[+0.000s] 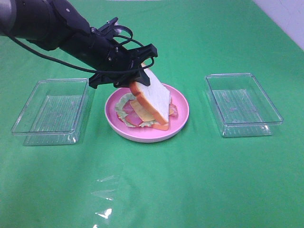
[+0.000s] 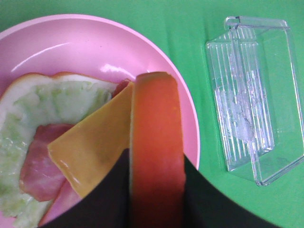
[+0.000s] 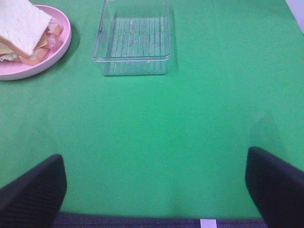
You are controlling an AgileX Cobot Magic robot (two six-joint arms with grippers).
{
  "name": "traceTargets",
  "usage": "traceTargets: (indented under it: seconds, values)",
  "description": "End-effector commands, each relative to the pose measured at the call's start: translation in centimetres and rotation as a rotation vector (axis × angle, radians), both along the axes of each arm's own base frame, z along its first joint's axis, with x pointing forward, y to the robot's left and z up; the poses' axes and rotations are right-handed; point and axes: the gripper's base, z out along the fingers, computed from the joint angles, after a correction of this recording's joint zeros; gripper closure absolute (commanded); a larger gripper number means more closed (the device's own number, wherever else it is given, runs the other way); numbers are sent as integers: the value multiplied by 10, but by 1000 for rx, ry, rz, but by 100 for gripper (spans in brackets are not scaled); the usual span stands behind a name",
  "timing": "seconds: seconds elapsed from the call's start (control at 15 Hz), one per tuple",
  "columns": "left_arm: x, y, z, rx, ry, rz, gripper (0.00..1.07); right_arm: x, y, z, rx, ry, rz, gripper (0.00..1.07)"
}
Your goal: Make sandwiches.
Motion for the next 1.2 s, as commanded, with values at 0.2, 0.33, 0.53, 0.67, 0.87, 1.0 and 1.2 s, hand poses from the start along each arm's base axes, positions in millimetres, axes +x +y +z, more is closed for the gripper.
traceTargets:
  seconds: [0.2,0.33,0.53,0.67,0.87,1.0,1.2]
  values:
    - [0,-1,-9,30,3,-21,82,-4,0,-1,-3,-36,3,9]
    - [0,0,-10,54,-4,-39,51,-4,0,-1,-3,-36,3,9]
    - [-2,3,-11,122,-27,-97,5,-4,0,-1,-3,-36,3,9]
    - [-4,5,-6,153,-42,-130,5,-4,0,-1,-3,-36,3,9]
    - [-6,8,11,186,-79,-164,5,-4,0,-1,-3,-36,3,9]
    - [-8,13,32,257,-108,-190,5,-4,0,-1,-3,-36,3,9]
    - [-15,39,74,571,-66,-271,5,-4,0,-1,-3,-36,3,9]
